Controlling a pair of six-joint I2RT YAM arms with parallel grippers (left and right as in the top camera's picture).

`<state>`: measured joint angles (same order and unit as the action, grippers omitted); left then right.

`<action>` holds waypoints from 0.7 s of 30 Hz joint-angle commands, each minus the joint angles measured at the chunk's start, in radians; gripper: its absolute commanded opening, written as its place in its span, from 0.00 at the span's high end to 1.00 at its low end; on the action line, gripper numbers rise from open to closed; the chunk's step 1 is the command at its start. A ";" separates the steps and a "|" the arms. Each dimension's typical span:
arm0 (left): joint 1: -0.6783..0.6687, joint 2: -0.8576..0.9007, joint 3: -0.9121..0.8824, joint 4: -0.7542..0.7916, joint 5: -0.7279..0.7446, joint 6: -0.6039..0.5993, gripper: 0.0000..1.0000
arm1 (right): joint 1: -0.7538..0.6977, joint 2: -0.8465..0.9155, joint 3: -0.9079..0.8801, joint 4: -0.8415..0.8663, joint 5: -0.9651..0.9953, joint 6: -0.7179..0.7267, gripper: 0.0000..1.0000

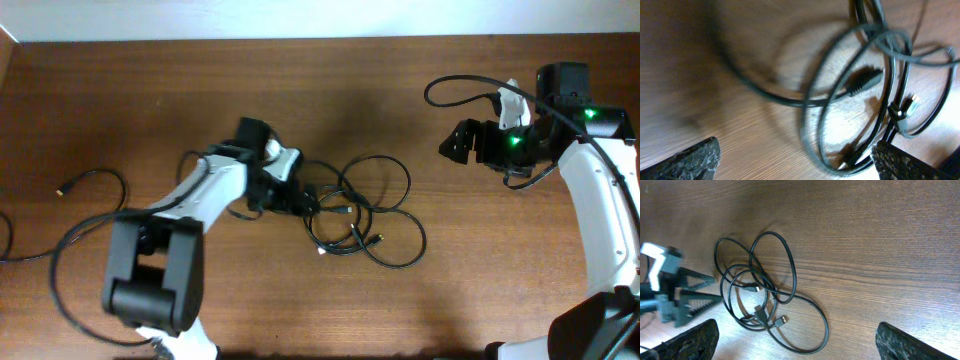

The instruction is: Untangle cables

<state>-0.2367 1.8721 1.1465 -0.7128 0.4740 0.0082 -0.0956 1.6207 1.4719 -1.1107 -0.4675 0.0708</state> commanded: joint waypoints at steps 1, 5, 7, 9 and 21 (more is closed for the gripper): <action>-0.076 0.052 -0.003 0.016 -0.010 0.019 0.01 | 0.003 -0.004 -0.003 -0.002 0.010 -0.007 0.01; -0.109 0.053 -0.003 0.035 -0.006 0.003 0.06 | 0.003 -0.004 -0.003 -0.013 0.010 -0.007 0.01; -0.110 0.053 -0.003 0.035 -0.006 0.004 0.11 | 0.003 -0.004 -0.003 -0.017 0.010 -0.007 0.01; -0.118 0.054 -0.003 0.038 -0.006 0.004 0.32 | 0.003 -0.004 -0.003 -0.017 0.010 -0.007 0.01; -0.138 0.054 0.001 0.045 0.045 0.004 1.00 | 0.003 -0.004 -0.003 -0.019 0.010 -0.007 0.01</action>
<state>-0.3714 1.9079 1.1484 -0.6617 0.4698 0.0044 -0.0956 1.6207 1.4719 -1.1297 -0.4675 0.0711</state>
